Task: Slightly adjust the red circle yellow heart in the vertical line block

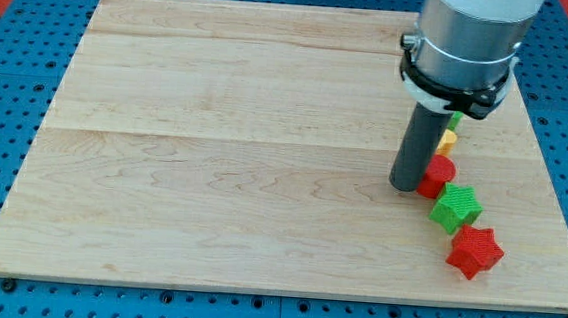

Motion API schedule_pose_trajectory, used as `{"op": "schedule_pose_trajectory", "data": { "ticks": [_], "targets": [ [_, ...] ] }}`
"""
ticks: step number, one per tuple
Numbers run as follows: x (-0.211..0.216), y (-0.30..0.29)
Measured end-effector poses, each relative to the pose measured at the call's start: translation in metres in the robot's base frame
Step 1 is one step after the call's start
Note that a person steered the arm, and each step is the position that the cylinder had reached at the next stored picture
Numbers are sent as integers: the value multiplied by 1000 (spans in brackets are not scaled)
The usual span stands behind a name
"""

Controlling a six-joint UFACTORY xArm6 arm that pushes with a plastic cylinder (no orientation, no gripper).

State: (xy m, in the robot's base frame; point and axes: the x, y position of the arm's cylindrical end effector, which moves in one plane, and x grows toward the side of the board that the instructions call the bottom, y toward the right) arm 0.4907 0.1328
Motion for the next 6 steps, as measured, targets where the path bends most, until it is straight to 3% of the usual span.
{"op": "schedule_pose_trajectory", "data": {
  "ticks": [2,3,4,6],
  "targets": [
    [0,14],
    [-14,-29],
    [-50,-24],
    [-49,17]
  ]
}}
